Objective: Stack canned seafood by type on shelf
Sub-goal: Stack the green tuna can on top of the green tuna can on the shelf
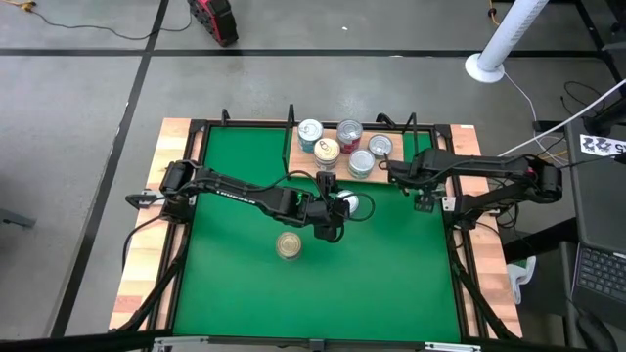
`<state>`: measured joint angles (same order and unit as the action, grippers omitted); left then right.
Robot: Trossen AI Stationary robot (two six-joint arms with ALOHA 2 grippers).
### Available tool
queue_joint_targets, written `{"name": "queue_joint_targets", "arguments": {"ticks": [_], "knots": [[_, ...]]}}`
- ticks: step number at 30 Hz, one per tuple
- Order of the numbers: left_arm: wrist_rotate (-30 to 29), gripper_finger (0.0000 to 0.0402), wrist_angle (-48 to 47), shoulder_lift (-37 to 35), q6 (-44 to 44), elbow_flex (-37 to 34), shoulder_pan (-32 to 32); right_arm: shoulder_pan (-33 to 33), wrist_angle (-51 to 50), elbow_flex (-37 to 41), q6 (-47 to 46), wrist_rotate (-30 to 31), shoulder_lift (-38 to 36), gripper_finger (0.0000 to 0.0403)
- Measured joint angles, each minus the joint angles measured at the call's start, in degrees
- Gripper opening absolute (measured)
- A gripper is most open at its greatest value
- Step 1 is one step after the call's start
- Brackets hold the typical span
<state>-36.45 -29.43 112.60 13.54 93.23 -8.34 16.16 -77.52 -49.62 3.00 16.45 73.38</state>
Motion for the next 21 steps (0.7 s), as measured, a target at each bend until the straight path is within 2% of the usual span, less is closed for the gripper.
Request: {"name": "queue_joint_targets", "arguments": {"ticks": [14, 21], "knots": [[0.0, 0.0260, 0.0, 0.0, -0.1, 0.0, -0.3, 0.0, -0.9, -0.1, 3.2, -0.1, 0.0, 0.0321], [0.0, 0.0260, 0.0, 0.0, 0.0, 0.0, -0.3, 0.0, -0.1, 3.5, 8.2, 2.1, 0.0, 0.0321]]}}
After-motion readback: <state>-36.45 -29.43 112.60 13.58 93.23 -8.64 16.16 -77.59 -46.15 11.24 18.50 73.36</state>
